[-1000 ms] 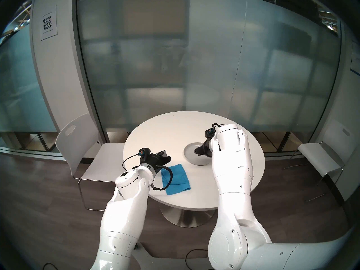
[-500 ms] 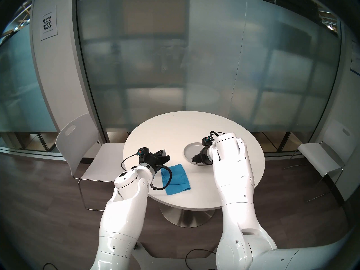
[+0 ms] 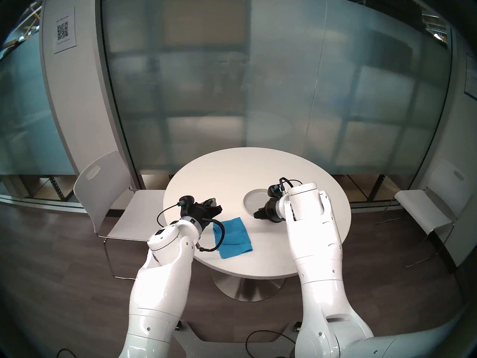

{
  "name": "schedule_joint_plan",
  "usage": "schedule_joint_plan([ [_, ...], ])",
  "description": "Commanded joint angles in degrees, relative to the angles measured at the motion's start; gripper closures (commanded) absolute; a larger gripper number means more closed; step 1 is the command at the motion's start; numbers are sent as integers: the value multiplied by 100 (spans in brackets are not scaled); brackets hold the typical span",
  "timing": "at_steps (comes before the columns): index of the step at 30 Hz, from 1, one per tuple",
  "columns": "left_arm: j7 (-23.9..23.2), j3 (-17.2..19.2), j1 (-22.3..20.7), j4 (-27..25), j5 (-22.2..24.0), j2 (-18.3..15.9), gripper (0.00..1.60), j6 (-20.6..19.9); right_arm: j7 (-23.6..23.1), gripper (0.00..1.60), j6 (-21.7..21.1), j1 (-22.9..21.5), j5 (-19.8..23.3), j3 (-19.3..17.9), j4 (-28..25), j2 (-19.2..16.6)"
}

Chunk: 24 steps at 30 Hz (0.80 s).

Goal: Fold the napkin in half twice and place it beside the plate

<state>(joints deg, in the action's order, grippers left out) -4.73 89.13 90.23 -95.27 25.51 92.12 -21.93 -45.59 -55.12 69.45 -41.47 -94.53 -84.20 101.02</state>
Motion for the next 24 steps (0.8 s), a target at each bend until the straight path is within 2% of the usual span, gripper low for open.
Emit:
schedule_joint_plan([
  [1,-25,0,-26,-154,-12,-20,82,43,479,153,12,-104,483,20,-344,23],
  [2,-28,1,-29,-155,-11,-21,82,42,544,159,12,-108,542,27,-360,13],
  [4,-37,-1,-34,-154,-10,-22,82,40,720,160,12,-97,654,20,-382,20],
  [11,-55,-11,-37,-151,-11,-24,82,38,1580,149,12,-64,1299,19,-288,-18],
  [13,-52,-11,-35,-153,-13,-24,82,39,1543,147,12,-73,1272,-22,-268,-1],
  [15,-44,-9,-29,-160,-21,-35,82,39,2123,145,12,-78,1683,34,-177,-18],
  [19,-40,-7,-25,-169,-20,-39,82,36,2393,144,12,-101,1854,47,-131,7],
  [20,-41,-7,-24,-172,-18,-42,82,34,2616,144,12,-114,2010,74,-101,7],
  [21,-41,-6,-23,-175,-17,-43,82,33,2428,144,12,-133,1863,20,-92,41],
  [22,-39,-5,-21,-180,-17,-44,82,32,2710,144,12,-136,2079,58,-65,34],
  [24,-33,-5,-19,-185,-19,-46,82,29,2858,145,12,-166,2156,39,3,58],
])
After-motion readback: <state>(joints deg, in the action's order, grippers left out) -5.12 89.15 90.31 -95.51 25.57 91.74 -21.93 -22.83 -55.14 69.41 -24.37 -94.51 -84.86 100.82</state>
